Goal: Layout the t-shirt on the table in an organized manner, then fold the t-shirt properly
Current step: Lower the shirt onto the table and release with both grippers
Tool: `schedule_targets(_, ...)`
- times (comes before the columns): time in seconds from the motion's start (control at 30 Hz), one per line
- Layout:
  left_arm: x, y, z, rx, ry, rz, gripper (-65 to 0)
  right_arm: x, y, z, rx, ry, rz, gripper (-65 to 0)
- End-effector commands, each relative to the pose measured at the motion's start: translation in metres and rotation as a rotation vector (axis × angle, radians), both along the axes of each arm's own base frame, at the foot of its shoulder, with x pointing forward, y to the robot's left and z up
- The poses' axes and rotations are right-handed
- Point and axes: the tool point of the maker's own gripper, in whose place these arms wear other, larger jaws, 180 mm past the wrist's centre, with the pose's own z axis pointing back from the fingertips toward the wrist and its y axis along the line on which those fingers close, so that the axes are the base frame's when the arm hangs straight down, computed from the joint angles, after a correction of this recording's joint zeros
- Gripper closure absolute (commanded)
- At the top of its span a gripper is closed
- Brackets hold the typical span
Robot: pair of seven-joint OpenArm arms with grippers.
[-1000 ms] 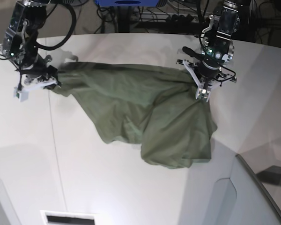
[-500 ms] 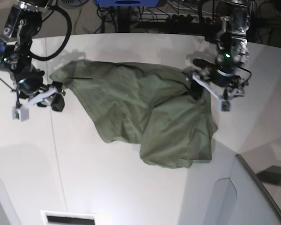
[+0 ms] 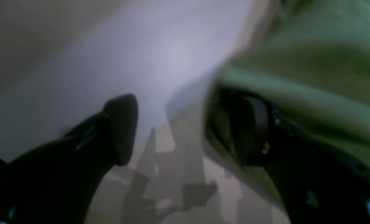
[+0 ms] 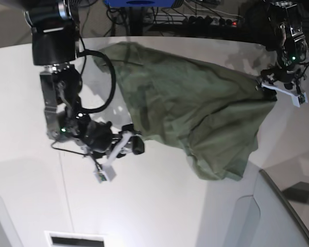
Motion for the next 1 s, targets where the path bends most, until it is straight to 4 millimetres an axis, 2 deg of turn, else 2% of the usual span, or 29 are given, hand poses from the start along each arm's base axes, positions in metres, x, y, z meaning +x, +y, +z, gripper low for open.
schedule_targets(0.0,0.005,0.007,0.011,0.028,-0.032,-0.004,-43.4,0.012,0.019,0.019,0.033,-0.056,0.039,-34.7)
schedule_targets(0.07,0.003,0.006,0.010,0.026,-0.030,-0.004,-43.4,0.005,0.042,0.015,0.029,-0.037,0.105,-34.7)
schedule_targets(0.17,0.004,0.004,0.011,0.023,-0.032,-0.006,-43.4,-0.018,0.079,0.009,0.030,-0.019,0.208,-35.3)
schedule_targets(0.27,0.007,0.000,0.021,0.031,-0.057,-0.021,-44.3,-0.039,0.103,0.005,0.018,-0.017,0.296,-36.5)
schedule_targets(0.33,0.010,-0.005,0.038,0.049,-0.097,-0.048,-44.3,-0.042,0.116,0.009,0.030,-0.034,0.322,-42.0)
schedule_targets(0.43,0.013,-0.014,0.062,0.078,-0.146,-0.086,-43.6,-0.031,0.119,0.014,0.047,-0.067,0.307,-49.2)
schedule_targets(0.57,0.005,-0.024,0.076,0.085,-0.173,-0.098,-43.4,-0.015,0.119,0.009,0.045,-0.062,0.286,-49.4)
schedule_targets(0.8,-0.028,-0.025,0.055,0.073,-0.083,-0.092,-43.1,0.009,0.115,0.003,0.029,-0.053,0.261,-49.4)
schedule_targets(0.9,-0.036,-0.024,0.050,0.074,-0.059,-0.093,-43.1,0.007,0.126,0.006,0.035,-0.082,0.285,-49.5)
schedule_targets(0.97,-0.038,-0.024,0.049,0.073,-0.052,-0.093,-40.0,0.001,0.137,0.007,0.034,-0.107,0.320,-49.5)
